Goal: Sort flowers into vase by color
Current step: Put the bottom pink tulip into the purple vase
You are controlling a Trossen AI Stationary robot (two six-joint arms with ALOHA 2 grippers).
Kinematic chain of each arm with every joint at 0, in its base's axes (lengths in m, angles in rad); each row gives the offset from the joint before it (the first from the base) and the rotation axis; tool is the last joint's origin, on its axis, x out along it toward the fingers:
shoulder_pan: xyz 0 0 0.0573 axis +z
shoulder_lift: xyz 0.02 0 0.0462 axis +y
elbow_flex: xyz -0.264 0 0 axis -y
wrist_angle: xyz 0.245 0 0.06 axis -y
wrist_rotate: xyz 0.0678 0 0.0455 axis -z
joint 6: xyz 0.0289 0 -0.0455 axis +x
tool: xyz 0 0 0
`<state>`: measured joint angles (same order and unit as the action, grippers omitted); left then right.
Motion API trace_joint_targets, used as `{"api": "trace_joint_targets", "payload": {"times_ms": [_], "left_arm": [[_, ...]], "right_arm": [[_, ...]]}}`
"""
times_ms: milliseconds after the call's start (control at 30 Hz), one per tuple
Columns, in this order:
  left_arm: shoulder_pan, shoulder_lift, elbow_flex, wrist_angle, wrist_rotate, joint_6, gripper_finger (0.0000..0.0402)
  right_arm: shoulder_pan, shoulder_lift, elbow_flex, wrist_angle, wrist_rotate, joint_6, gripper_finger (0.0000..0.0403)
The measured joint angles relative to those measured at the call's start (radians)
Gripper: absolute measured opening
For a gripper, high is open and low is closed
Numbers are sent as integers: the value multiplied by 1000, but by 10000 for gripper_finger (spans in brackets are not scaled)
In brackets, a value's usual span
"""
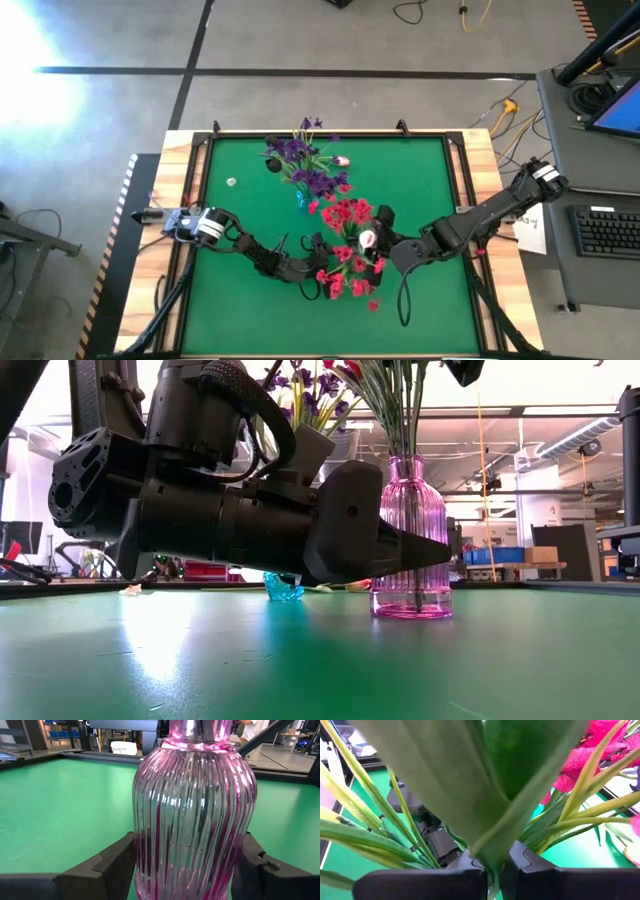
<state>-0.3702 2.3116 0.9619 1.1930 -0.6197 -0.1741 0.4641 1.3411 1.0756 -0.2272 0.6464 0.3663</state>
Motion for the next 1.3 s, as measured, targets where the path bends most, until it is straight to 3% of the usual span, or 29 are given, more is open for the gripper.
{"api": "trace_joint_targets", "payload": {"times_ms": [1300], "left_arm": [[0, 0, -4, -5, 1, 0, 237]], "right_arm": [[-17, -4, -70, 111, -17, -52, 13]]}}
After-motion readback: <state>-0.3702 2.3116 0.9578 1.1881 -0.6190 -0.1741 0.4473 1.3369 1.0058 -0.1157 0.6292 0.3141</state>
